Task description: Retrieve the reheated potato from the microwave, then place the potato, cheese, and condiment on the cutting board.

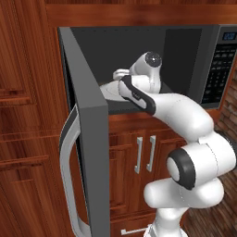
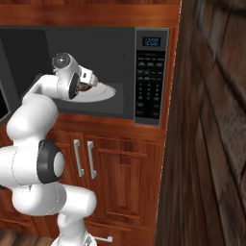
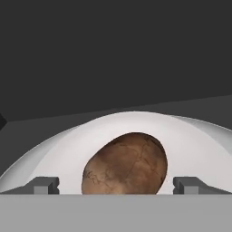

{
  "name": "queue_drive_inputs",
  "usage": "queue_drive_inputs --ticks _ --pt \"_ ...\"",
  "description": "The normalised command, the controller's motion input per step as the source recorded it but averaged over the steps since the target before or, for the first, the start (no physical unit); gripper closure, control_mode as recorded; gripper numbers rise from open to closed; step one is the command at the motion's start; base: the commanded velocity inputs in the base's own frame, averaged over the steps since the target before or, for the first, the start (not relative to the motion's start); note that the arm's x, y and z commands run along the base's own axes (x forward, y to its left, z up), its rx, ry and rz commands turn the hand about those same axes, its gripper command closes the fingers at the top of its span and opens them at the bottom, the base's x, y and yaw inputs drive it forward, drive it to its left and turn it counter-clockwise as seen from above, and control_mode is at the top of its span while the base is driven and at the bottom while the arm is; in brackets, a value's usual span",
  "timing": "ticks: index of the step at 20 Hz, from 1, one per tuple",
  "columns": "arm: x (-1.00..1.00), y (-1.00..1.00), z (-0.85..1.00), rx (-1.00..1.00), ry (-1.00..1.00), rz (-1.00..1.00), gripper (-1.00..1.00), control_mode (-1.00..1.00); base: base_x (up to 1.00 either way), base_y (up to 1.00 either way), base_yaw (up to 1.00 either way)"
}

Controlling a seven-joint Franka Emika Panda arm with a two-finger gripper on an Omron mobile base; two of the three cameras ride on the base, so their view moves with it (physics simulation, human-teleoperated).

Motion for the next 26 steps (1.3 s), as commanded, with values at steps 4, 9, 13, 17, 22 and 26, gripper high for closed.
queue_drive_inputs --ticks 4,9,13,17,22,26 --pt "0.25 0.0 -0.01 0.0 0.06 -0.05 -1.0 -1.0 0.0 0.0 0.0" --pt "0.23 0.0 0.0 0.0 0.08 -0.01 -1.0 -1.0 0.0 0.0 0.0" --pt "0.18 0.0 -0.01 0.0 0.1 0.0 -1.0 -1.0 0.0 0.0 0.0" --pt "0.08 0.0 -0.11 0.0 0.06 0.0 -1.0 -1.0 0.0 0.0 0.0" --pt "0.07 0.0 -0.11 0.0 0.02 0.0 -1.0 -1.0 0.0 0.0 0.0" --pt "-0.01 -0.01 -0.15 0.0 0.0 0.0 -1.0 -1.0 0.0 0.0 0.0"
